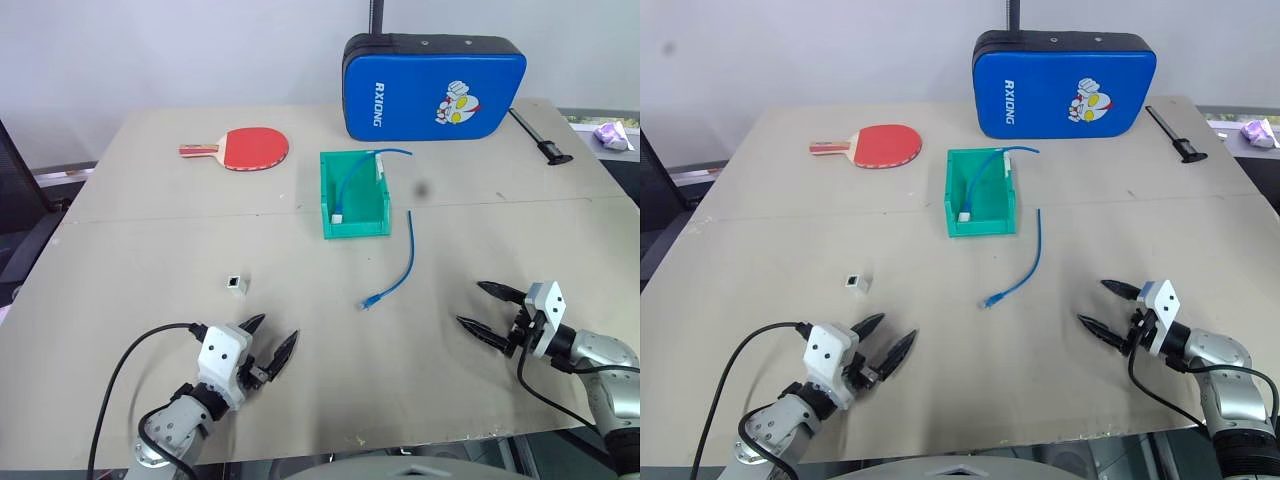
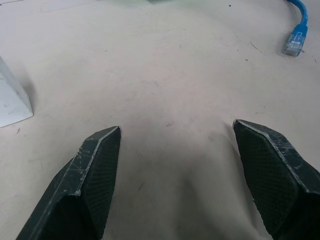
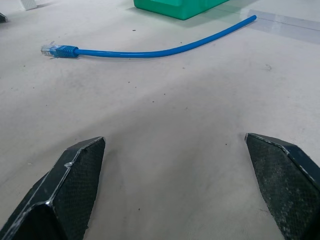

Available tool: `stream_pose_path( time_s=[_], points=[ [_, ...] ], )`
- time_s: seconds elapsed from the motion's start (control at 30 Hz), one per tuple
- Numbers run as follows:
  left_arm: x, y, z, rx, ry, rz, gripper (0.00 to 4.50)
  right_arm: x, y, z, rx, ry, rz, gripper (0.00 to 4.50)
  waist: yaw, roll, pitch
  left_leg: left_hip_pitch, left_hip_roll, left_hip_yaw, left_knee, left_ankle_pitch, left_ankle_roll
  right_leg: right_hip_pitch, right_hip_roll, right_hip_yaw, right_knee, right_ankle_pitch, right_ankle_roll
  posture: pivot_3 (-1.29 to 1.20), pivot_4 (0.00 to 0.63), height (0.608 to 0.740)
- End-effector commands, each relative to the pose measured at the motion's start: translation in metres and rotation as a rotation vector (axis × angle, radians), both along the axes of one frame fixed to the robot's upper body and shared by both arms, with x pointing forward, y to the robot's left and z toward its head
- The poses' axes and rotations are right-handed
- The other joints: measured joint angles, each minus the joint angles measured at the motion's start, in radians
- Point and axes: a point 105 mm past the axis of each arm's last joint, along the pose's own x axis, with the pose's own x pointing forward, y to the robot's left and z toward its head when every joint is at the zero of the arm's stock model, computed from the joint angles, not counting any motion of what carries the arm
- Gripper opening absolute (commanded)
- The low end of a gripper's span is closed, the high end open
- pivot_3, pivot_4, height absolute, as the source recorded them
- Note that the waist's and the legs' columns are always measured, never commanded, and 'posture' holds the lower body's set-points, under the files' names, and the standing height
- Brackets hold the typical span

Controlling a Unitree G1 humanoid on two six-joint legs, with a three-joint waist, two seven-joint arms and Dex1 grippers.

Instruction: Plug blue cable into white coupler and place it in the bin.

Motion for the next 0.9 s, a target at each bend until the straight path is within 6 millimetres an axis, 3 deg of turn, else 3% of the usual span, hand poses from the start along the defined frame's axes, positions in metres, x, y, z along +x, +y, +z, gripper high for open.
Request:
stream_pose_path(
  time_s=[0.03,0.7,0.8,0.9],
  points=[
    [-0.008,0.005,-0.015,0.012,0.077,0.015,3.69,-0.003,-0.009,-0.006,-0.009,0.032,-0.027,4.44,0.0,0.0,0.0,0.0,0.0,0.0,0.0,0.0,0.0,0.0,0.0,0.0,0.0,0.0,0.0,0.0,0.15,0.728],
    [-0.006,0.007,-0.012,0.019,0.071,0.003,3.69,-0.005,-0.003,-0.006,-0.013,0.042,-0.012,4.44,0.002,0.0,0.0,0.0,0.0,0.0,0.0,0.0,0.0,0.0,0.001,0.0,0.0,0.0,0.0,0.0,0.15,0.728],
    [-0.006,0.006,-0.003,0.032,0.055,-0.046,3.69,-0.004,0.01,0.004,-0.026,0.009,0.065,4.44,0.002,0.0,0.0,0.0,0.0,0.0,0.0,0.0,0.0,0.0,0.001,0.0,0.0,0.0,0.0,0.0,0.15,0.728],
    [-0.004,0.003,0.017,0.054,0.035,-0.172,3.69,0.0,0.037,0.02,-0.034,-0.001,0.176,4.44,-0.004,0.0,0.004,0.0,0.0,0.0,0.0,0.0,0.0,0.0,0.001,0.0,0.001,0.0,0.0,0.0,0.15,0.728]
  ],
)
